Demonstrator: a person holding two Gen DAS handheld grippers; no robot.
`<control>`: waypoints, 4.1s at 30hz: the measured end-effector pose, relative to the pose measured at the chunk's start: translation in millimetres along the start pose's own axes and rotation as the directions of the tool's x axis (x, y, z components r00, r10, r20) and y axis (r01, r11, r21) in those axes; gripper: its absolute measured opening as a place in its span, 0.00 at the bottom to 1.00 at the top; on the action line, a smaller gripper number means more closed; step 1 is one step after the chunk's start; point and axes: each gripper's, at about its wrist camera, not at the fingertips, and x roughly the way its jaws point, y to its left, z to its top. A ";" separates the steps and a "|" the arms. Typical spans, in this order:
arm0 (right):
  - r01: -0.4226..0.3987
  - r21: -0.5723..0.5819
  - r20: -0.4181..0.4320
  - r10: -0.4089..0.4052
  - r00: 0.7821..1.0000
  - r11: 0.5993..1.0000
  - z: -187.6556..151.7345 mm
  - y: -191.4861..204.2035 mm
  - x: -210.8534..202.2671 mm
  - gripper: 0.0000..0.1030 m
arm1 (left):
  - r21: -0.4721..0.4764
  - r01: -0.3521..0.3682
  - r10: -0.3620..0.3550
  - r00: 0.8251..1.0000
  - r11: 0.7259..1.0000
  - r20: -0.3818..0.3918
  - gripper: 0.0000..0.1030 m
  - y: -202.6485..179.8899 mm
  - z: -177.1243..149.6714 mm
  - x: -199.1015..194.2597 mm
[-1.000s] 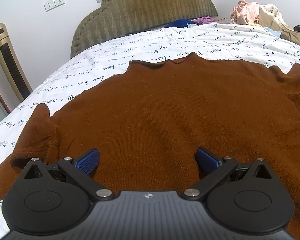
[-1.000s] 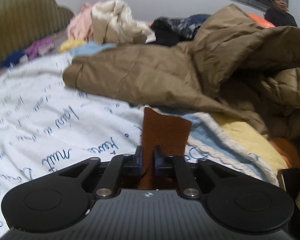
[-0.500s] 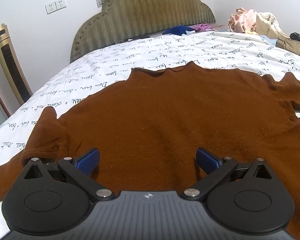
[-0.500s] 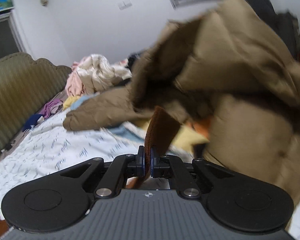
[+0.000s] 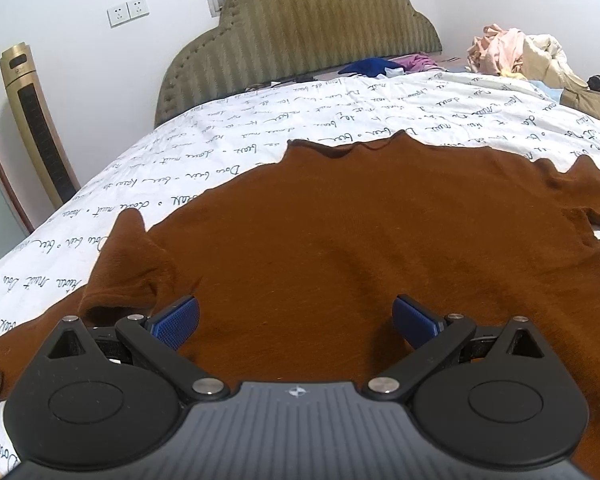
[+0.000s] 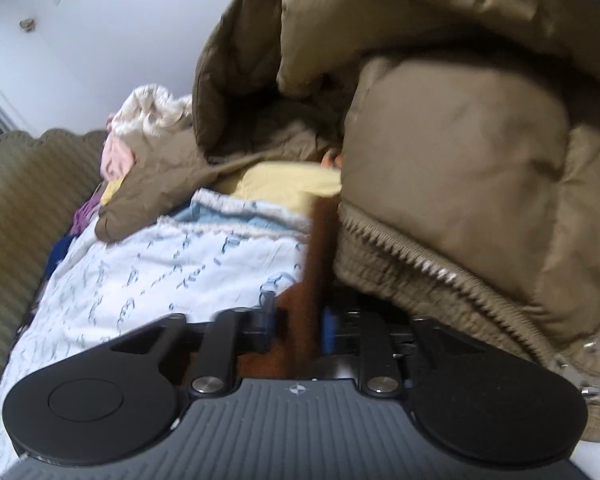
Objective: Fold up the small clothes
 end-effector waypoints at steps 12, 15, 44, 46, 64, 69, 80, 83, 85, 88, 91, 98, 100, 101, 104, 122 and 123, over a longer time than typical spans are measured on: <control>0.011 -0.540 0.262 0.155 0.952 0.842 -53.6 120.6 -69.6 0.11 | -0.017 -0.005 0.004 1.000 1.000 -0.007 1.00 6.7 -3.1 2.6; -0.088 -0.719 0.156 0.283 0.946 0.690 -110.4 159.8 -77.8 0.11 | -0.021 -0.009 0.009 1.000 1.000 -0.010 1.00 9.6 -4.4 4.0; -0.366 -0.732 -0.214 0.316 0.924 0.575 -186.5 200.7 -91.3 0.08 | -0.036 0.027 -0.029 0.998 0.999 -0.052 1.00 19.2 -15.9 20.0; -0.354 -0.717 -0.173 0.338 0.925 0.601 -179.1 210.8 -96.8 0.08 | -0.038 0.030 -0.032 0.998 0.999 -0.052 1.00 19.3 -16.4 20.3; -0.462 -0.708 -0.259 0.412 0.873 0.534 -243.4 292.6 -104.2 0.08 | -0.080 0.063 -0.069 0.995 0.995 -0.065 1.00 28.7 -23.2 26.9; -0.475 -0.729 -0.297 0.398 0.868 0.492 -267.2 311.0 -99.1 0.08 | -0.083 0.079 -0.084 0.995 0.993 -0.057 1.00 30.1 -27.8 26.9; -0.534 -0.757 -0.374 0.421 0.826 0.376 -312.0 351.9 -108.9 0.08 | -0.134 0.119 -0.122 0.992 0.984 -0.013 1.00 40.0 -36.2 20.3; -0.570 -0.751 -0.404 0.451 0.796 0.333 -321.0 358.7 -114.9 0.08 | -0.173 0.101 -0.100 0.995 0.980 0.012 1.00 46.5 -38.5 11.1; -0.600 -0.743 -0.435 0.468 0.769 0.296 -327.8 364.1 -117.7 0.08 | -0.207 0.093 -0.088 0.996 0.974 0.032 1.00 54.3 -41.0 2.3; -0.637 -0.734 -0.478 0.489 0.730 0.234 -340.7 372.2 -124.9 0.08 | -0.220 0.064 -0.057 0.998 0.973 0.039 1.00 64.6 -42.5 -7.2; -0.660 -0.729 -0.509 0.500 0.701 0.183 -355.6 380.4 -134.2 0.08 | -0.238 0.026 -0.019 0.999 0.971 0.033 1.00 72.9 -43.1 -11.4; -0.701 -0.702 -0.581 0.469 0.665 0.125 -388.3 392.9 -143.2 0.08 | -0.305 -0.020 0.024 1.000 0.952 0.010 1.00 91.7 -49.7 -17.0; -0.721 -0.685 -0.609 0.458 0.648 0.110 -396.2 394.4 -144.2 0.08 | -0.305 -0.029 0.032 0.999 0.952 0.006 1.00 92.3 -52.3 -17.9; -0.730 -0.676 -0.623 0.451 0.639 0.100 -400.1 395.1 -145.3 0.08 | -0.301 -0.035 0.037 0.999 0.953 0.002 1.00 91.2 -52.7 -17.5; -0.739 -0.669 -0.649 0.427 0.630 0.074 -410.0 396.9 -145.0 0.08 | -0.286 -0.063 0.068 0.998 0.956 0.009 1.00 91.9 -55.7 -25.0; -0.863 -0.436 -0.784 0.362 0.504 0.256 -388.3 380.3 -121.9 0.20 | -0.254 -0.143 0.152 0.988 0.957 0.017 1.00 101.0 -60.1 -40.0; -0.852 -0.457 -0.791 0.321 0.520 0.254 -396.9 381.3 -117.5 0.20 | -0.257 -0.140 0.148 0.989 0.956 0.014 1.00 103.0 -60.0 -40.1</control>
